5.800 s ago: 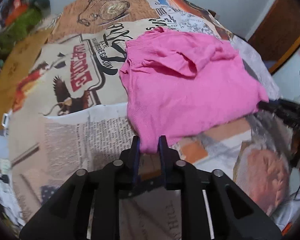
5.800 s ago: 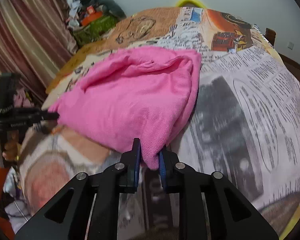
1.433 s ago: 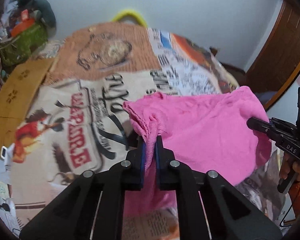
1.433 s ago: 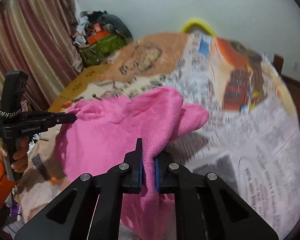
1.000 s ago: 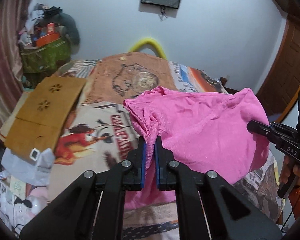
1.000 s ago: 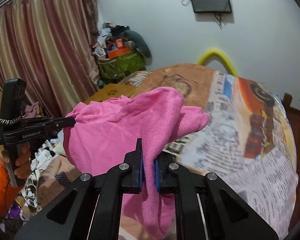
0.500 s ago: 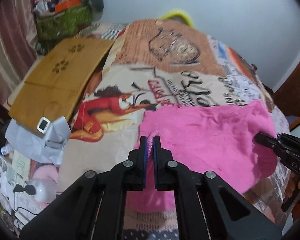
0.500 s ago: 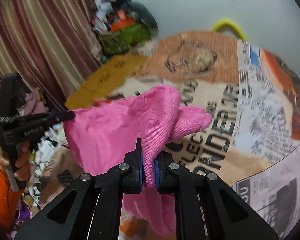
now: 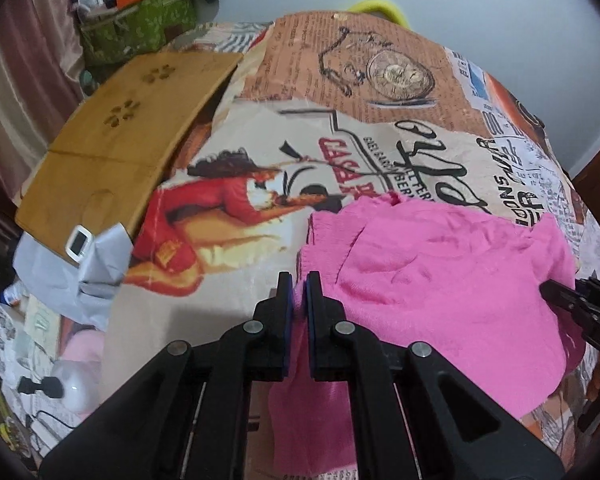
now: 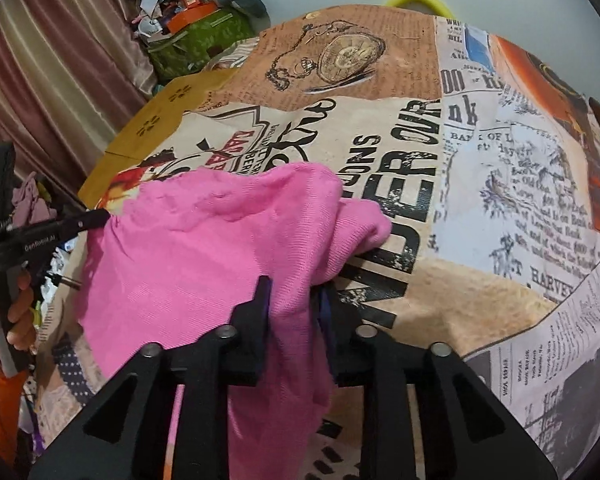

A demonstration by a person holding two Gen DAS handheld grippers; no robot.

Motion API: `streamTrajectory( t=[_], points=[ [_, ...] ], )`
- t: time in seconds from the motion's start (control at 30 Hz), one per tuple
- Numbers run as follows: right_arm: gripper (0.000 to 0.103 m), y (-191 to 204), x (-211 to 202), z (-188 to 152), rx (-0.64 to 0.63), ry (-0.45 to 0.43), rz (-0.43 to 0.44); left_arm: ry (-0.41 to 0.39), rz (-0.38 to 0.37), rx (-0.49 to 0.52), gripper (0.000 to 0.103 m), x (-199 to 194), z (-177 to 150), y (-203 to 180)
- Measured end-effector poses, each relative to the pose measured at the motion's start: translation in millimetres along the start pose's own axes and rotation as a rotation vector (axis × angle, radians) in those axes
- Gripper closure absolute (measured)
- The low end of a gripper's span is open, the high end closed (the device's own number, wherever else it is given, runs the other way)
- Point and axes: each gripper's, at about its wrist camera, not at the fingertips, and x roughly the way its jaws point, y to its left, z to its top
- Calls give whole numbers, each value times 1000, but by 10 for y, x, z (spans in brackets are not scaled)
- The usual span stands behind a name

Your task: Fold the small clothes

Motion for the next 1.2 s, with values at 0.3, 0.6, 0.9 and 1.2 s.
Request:
streamTrajectory(
  t=[0.3,0.6,0.9,1.2],
  points=[
    [79,141,-911,5,-44,-197,15,-176,-15,90,90,-1064,-53,-295],
    [79,654,-2339,-232,-164,-541,74,-467,-103,143,82,-2606,-445,-687],
    [79,1058,-3142,-782,-251,-754,86,-709,-87,153,77,-3567,-1234,-972],
    [54,1293,-3291,-1174,-265,-822,49,-839,-40,139,36,-3978,-1809,-1021]
  ],
)
